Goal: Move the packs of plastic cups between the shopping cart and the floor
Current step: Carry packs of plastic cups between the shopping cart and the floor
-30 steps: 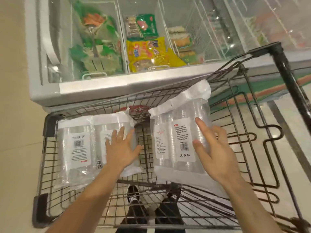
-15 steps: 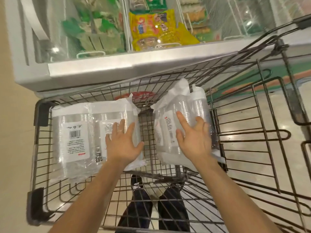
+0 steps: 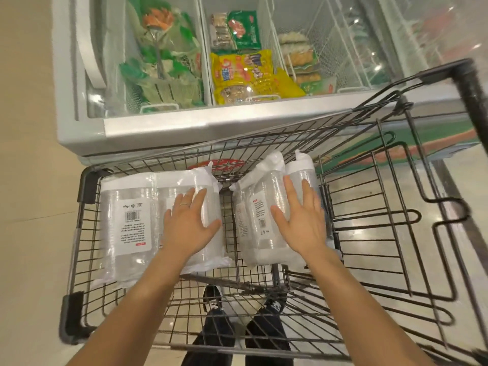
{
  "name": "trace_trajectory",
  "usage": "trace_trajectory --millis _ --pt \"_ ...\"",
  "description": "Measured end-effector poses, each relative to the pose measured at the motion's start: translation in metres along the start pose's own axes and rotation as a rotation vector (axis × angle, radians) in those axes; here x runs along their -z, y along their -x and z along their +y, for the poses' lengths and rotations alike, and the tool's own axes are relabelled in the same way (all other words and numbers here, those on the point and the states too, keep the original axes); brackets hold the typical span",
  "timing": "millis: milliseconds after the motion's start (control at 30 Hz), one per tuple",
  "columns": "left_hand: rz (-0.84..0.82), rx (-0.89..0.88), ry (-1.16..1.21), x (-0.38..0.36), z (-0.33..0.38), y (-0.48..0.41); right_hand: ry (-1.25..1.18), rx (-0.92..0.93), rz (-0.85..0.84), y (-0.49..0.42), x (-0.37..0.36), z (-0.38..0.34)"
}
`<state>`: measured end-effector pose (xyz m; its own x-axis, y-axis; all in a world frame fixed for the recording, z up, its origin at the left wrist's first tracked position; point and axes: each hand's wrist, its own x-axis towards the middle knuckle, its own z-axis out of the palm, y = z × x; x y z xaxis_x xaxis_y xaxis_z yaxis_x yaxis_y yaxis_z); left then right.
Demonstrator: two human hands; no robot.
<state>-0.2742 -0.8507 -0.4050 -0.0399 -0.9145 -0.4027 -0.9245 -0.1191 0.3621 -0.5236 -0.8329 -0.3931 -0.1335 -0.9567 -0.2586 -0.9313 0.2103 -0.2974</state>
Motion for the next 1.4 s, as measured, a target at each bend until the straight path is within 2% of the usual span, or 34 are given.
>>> trace_trajectory --millis 233,333,567,767,967,1200,1400 --pt "0.269 -0.146 0.045 0.129 0.035 0.027 -0.093 0.181 0.189 0.004 0.119 -0.073" --pt "0.437 -0.211 -0.009 0.197 0.044 0.046 -0.067 0.283 0.289 0.015 0.177 -0.120" --pt "0.701 -0.188 -0.157 0.331 0.029 0.120 0.093 0.458 0.467 0.054 0.283 -0.220" --pt "0.825 -0.040 -0.222 0.384 0.006 0.197 0.153 0.653 0.505 0.095 0.328 -0.287" --pt "0.954 0.175 -0.284 0.414 -0.015 0.287 0.072 0.868 0.491 0.145 0.347 -0.343" --pt "1.007 0.443 -0.325 0.407 -0.047 0.392 -0.025 1.094 0.440 0.196 0.337 -0.387" --pt "1.020 0.660 -0.309 0.376 -0.081 0.474 -0.135 1.266 0.324 0.258 0.305 -0.424"
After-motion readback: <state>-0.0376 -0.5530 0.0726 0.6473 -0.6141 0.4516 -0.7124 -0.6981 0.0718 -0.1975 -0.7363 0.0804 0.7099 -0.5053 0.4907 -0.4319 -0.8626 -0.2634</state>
